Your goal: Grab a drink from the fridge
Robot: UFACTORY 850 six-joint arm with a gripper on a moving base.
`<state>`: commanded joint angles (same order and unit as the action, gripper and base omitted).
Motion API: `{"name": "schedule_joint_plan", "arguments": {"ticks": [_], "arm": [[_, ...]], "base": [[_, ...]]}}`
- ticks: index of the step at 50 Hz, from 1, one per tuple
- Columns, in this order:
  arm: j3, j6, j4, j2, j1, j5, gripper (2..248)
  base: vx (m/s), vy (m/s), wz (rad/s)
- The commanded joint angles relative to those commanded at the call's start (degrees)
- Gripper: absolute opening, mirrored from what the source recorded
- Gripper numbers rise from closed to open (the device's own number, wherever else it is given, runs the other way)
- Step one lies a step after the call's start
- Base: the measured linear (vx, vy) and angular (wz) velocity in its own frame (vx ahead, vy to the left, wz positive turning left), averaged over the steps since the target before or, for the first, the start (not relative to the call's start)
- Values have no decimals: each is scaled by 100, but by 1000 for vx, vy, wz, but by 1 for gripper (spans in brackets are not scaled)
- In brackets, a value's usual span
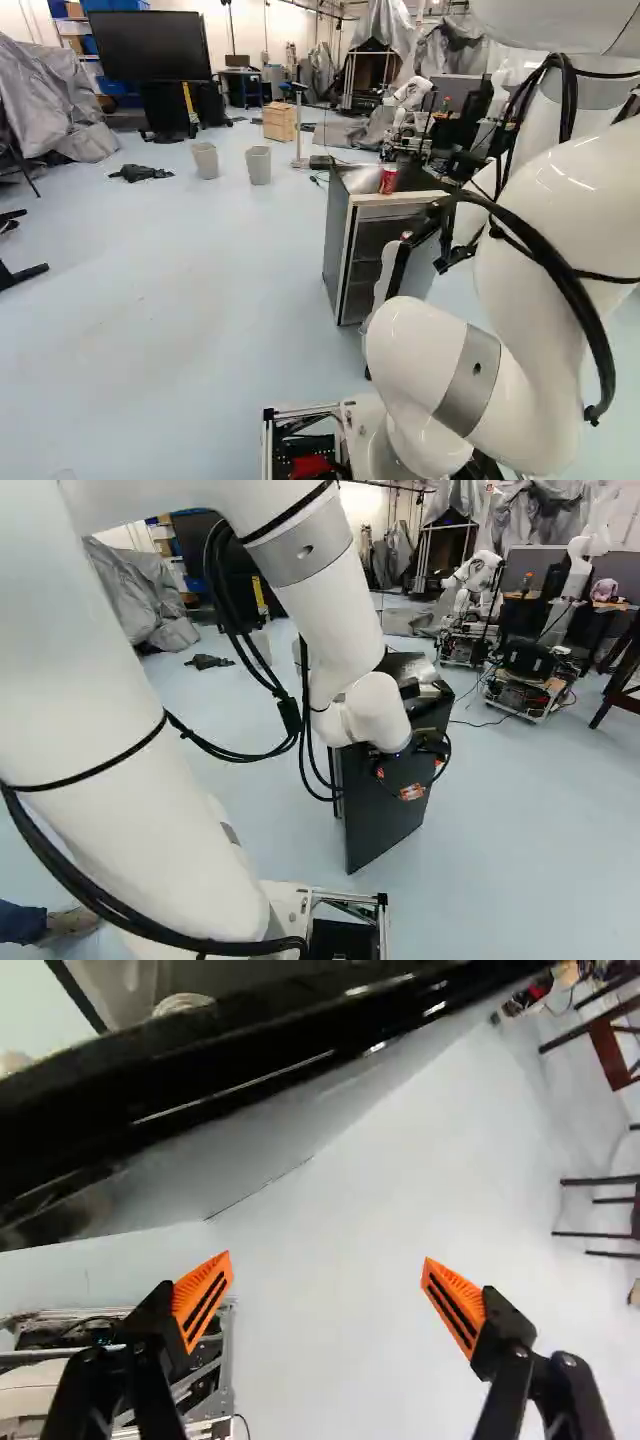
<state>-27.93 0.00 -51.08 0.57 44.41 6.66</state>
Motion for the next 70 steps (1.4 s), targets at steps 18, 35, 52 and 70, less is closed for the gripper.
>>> {"name": "schedule_joint_plan", "arguments": {"ticks": [18,35,52,70], "arm": [[-42,0,-57,41,-256,51,247],[-185,0,-57,176,-519,51,247],[-423,0,-57,397,-733,51,247],[-692,0,-57,640,-941,51,247]], "base": [[0,0,0],[0,0,0],[0,0,0],[0,0,0]]}}
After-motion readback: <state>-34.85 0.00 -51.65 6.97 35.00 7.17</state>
